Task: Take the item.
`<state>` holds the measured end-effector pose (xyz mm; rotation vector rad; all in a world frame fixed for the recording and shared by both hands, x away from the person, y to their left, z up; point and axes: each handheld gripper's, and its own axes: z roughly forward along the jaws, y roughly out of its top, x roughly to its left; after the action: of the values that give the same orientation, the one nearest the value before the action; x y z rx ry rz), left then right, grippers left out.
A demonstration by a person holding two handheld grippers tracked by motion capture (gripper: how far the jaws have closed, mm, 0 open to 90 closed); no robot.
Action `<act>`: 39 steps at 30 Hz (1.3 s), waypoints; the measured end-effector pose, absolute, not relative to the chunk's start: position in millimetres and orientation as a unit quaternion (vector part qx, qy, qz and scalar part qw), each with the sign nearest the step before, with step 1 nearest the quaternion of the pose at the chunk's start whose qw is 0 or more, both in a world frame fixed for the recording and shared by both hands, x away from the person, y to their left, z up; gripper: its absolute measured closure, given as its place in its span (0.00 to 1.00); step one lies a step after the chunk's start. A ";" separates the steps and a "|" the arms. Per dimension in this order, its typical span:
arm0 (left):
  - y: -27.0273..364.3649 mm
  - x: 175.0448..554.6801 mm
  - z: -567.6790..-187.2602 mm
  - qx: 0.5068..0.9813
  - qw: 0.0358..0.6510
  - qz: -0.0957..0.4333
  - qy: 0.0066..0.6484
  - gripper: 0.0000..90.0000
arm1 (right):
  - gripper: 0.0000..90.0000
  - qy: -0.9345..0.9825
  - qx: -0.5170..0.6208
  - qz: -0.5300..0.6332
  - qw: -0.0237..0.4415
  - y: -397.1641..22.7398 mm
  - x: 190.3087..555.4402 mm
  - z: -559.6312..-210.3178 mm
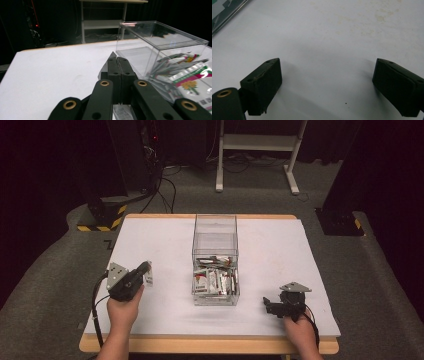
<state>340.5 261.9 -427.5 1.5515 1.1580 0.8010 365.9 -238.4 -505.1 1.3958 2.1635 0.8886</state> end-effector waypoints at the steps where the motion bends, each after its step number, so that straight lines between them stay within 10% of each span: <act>1: 264.8 345.4 -427.2 0.643 0.493 0.333 0.482 1.00 | 0.10 0.777 0.501 0.319 0.207 -238.4 365.9 -505.1; 39: 276.3 419.2 -456.2 0.677 0.401 0.344 0.512 1.00 | 0.10 0.776 0.502 0.321 0.206 -239.1 365.9 -505.1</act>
<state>419.2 276.3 -456.2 1.7114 1.2950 0.8688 365.9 -239.1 -505.1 1.3985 2.1631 0.8944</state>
